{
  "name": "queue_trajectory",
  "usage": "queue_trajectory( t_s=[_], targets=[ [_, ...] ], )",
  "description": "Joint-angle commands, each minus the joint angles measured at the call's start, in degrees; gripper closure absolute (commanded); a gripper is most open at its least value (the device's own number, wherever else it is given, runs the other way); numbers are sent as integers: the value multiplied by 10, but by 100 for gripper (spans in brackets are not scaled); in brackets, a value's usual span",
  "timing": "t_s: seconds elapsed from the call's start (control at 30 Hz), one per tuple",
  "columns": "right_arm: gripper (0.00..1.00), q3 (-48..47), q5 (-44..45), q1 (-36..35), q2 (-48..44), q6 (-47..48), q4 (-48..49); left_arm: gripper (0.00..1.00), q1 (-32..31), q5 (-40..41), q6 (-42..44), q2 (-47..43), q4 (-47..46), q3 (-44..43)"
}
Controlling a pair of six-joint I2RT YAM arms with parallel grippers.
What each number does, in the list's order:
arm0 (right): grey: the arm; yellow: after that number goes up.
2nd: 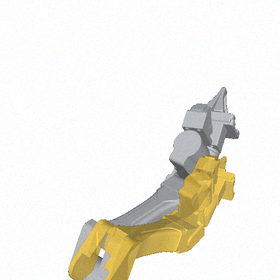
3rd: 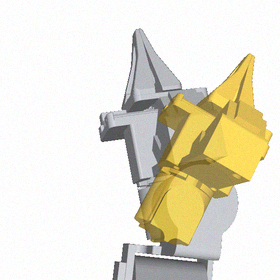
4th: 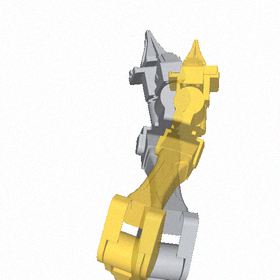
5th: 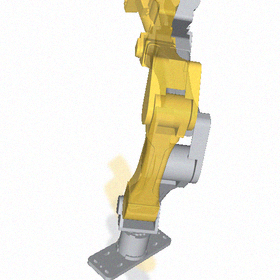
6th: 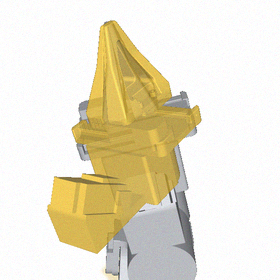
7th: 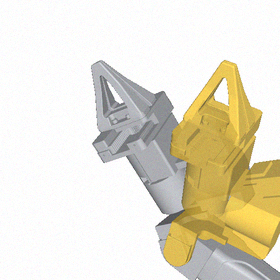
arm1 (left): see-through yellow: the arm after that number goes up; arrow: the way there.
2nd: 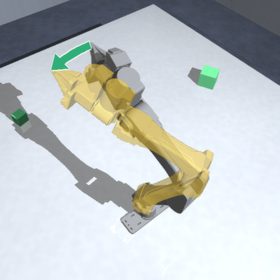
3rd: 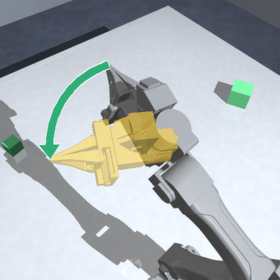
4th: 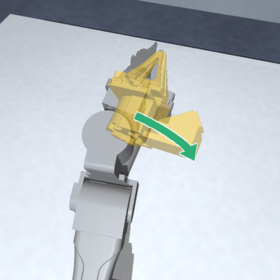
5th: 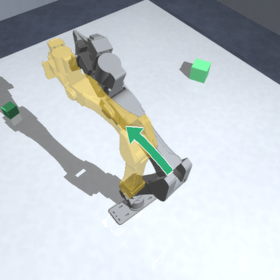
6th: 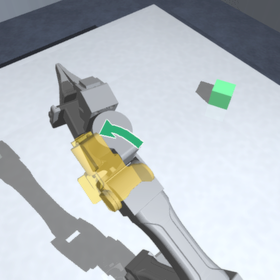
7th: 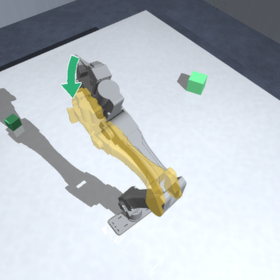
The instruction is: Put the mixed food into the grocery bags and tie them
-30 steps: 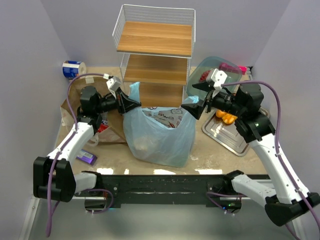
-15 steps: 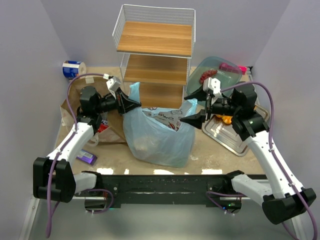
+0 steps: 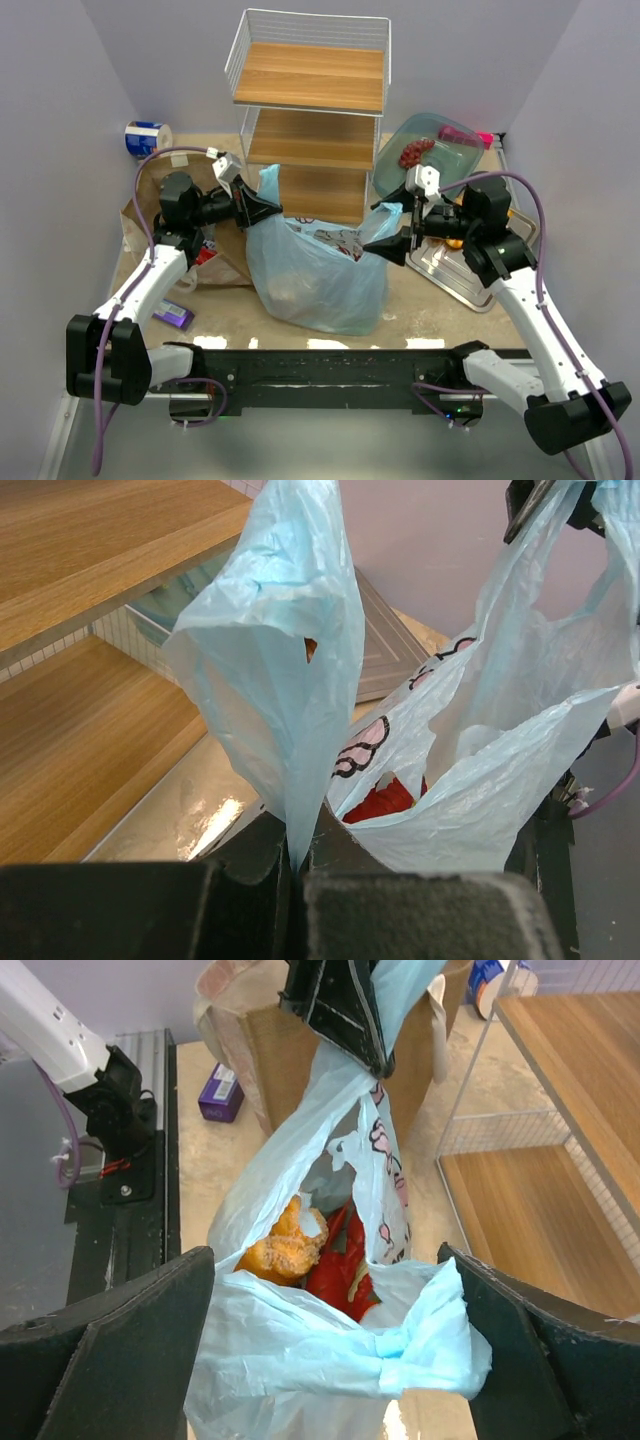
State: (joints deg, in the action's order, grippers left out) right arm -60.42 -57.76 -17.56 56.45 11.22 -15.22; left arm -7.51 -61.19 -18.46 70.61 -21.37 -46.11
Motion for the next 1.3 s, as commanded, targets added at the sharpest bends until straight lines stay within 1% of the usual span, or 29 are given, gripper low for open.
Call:
queue_trajectory(
  t_s=[0.0, 0.03, 0.1, 0.13, 0.17, 0.2, 0.23, 0.3, 0.37, 0.47, 0.5, 0.53, 0.57, 0.7, 0.77, 0.83, 0.87, 0.9, 0.93, 1.03, 1.07, 1.13, 1.17, 1.2, 1.27],
  targets=[
    [23, 14, 1, 8, -4, -12, 17, 100, 5, -13, -13, -13, -41, 1],
    [32, 14, -3, 8, 0, -18, 26, 100, 5, -14, -15, -12, -45, 2],
    [44, 1, -3, 9, 2, -34, 32, 100, 3, -8, -16, -16, -46, 4],
    [66, -5, -5, 9, 5, -38, 34, 100, -3, -3, -11, -16, -42, 4],
    [82, -13, -9, 9, 11, -40, 32, 100, -8, 2, -6, -17, -23, 0],
    [92, -28, -3, 9, 15, -51, 31, 100, -15, 5, 8, -18, -11, -5],
    [100, -33, -2, 8, 20, -57, 41, 100, -33, 7, 16, -18, 0, -9],
    [100, -51, 3, 7, 35, -62, 36, 100, -56, 15, 33, -18, 25, -19],
    [100, -64, 6, 4, 47, -60, 22, 100, -93, 20, 51, -14, 54, -29],
    [100, -79, 28, -20, 71, -60, 19, 100, -134, 20, 49, 1, 59, -36],
    [100, -82, 59, -46, 81, -60, 20, 100, -140, 14, 47, 9, 57, -36],
    [100, -87, 76, -63, 88, -56, 12, 100, -148, 12, 45, 12, 56, -36],
    [100, -99, 90, -96, 97, -45, 6, 100, -151, 9, 41, 17, 55, -36],
    [100, -131, 106, -143, 146, -38, -9, 100, -167, -13, 49, 43, 81, -52],
    [100, -154, 125, -157, 171, -27, -32, 100, -174, -11, 69, 50, 114, -62],
    [100, -162, 124, -165, 188, -20, -44, 100, -173, -5, 76, 52, 126, -64],
    [96, -162, 115, -164, 188, -21, -43, 100, -174, -2, 82, 49, 129, -61],
    [87, -160, 110, -164, 187, -30, -38, 100, -174, -2, 83, 45, 129, -60],
    [70, -155, 108, -165, 184, -38, -18, 100, -174, -3, 84, 42, 129, -60],
    [41, -143, 131, -158, 158, -48, 2, 100, -173, -3, 90, 33, 130, -58],
    [22, -139, 133, -153, 143, -48, 5, 100, -173, -3, 91, 30, 133, -58],
    [13, -127, 115, -123, 127, -49, 17, 100, -171, -4, 96, 24, 137, -59],
    [6, -120, 105, -108, 116, -52, 25, 100, -171, -4, 100, 23, 142, -59],
    [4, -101, 75, -69, 95, -68, 36, 100, -169, -3, 103, 16, 145, -59],
    [1, -65, 54, -30, 67, -88, 73, 100, -164, -3, 105, 11, 144, -57]
  ],
)
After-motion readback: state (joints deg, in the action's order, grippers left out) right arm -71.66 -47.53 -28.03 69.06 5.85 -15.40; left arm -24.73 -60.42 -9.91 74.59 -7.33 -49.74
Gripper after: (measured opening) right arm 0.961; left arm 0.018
